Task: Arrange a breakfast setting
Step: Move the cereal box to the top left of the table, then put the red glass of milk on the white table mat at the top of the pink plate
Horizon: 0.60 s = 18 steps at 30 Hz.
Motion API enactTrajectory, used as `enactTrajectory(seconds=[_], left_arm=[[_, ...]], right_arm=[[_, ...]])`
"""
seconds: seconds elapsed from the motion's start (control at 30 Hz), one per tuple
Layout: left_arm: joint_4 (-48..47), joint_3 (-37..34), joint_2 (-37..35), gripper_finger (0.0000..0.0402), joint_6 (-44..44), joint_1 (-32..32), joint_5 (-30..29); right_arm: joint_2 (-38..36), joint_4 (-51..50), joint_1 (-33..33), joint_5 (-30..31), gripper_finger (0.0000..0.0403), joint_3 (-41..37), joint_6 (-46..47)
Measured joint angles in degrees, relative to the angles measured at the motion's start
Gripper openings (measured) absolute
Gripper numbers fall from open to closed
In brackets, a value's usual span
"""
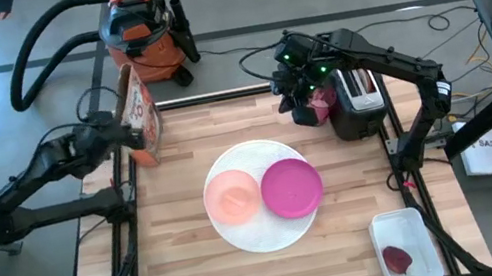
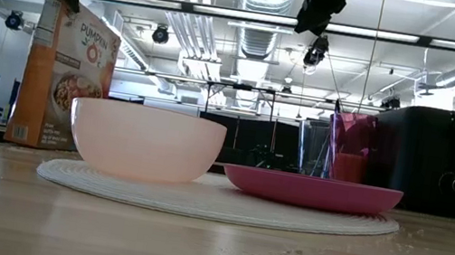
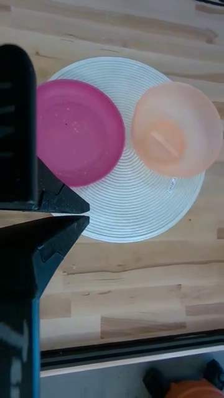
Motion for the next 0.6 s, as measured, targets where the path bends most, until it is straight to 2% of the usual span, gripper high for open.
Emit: enactTrajectory(seconds=[0.17,0.3,0.37,0.5,0.6], left_arm=[[-1.41,6.01,0.04,0.0159,2.26,0.00,2.08],[-1.44,10.48,0.02,0.0158,11.61,0.00,3.94],[-1.45,12.11,-0.17,0.0156,13.29,0.00,5.42],[-0.48,13.19,-1.44,0.0147,14.49,-0.37,9.80],[3.05,11.22,-2.87,0.0138,14.70,-0.88,14.16]], right_arm=[[0.00,0.06,0.00,0.00,0.0009,0.00,0.00],[0.00,0.06,0.02,0.00,0.0009,0.00,-0.02],[0.00,0.06,0.00,0.00,0.0009,0.00,0.00],[0.00,0.06,0.02,0.00,0.0009,0.00,0.00],[0.00,0.06,0.02,0.00,0.0009,0.00,0.00]])
